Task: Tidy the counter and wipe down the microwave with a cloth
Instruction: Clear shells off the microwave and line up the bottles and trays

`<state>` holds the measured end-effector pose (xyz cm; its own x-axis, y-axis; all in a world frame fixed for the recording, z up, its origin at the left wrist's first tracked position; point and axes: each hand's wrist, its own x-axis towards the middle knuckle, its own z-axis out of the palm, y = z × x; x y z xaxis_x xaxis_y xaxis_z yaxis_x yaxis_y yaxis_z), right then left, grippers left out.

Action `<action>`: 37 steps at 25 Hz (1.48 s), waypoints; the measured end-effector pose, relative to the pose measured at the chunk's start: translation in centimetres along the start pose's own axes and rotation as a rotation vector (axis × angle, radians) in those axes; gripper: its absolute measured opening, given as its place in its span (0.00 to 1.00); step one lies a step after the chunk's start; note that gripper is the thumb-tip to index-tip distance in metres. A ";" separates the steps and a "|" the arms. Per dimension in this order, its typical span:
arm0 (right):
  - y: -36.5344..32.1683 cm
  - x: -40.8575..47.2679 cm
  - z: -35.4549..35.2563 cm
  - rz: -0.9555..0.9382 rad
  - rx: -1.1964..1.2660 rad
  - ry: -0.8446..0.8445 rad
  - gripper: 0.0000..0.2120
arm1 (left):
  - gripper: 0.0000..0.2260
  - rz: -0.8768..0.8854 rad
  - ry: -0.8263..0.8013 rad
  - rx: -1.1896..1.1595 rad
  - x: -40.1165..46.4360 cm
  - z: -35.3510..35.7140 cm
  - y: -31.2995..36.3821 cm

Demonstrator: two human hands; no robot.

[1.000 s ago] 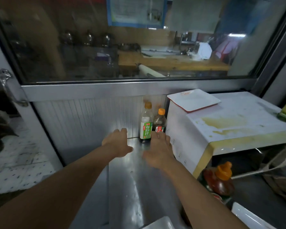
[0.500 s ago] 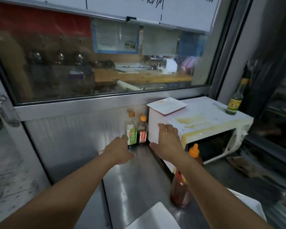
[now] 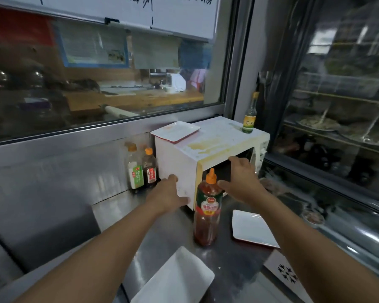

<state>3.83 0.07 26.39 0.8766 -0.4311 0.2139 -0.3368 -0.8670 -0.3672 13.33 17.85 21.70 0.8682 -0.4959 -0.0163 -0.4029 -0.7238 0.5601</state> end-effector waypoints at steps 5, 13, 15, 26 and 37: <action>4.0 1.8 0.0 0.031 0.027 -0.006 0.33 | 0.36 -0.010 -0.004 -0.063 1.8 3.6 2.3; 10.8 8.9 1.7 -0.070 0.056 -0.092 0.32 | 0.41 -0.212 0.125 -0.247 4.7 9.7 4.5; 12.3 10.8 2.3 -0.113 0.045 -0.135 0.31 | 0.38 -0.280 0.207 -0.291 4.7 11.2 5.0; 16.6 17.2 3.8 -0.242 0.163 -0.232 0.32 | 0.35 -0.457 0.470 -0.297 4.6 13.9 8.9; 20.0 23.3 -0.6 -0.202 0.350 -0.111 0.33 | 0.36 -0.327 0.475 -0.328 9.6 9.3 16.1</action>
<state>17.29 -27.41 24.59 0.9513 -0.2147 0.2212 -0.0339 -0.7861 -0.6172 12.47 -3.07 22.87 0.9943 0.0443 0.0970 -0.0534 -0.5806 0.8124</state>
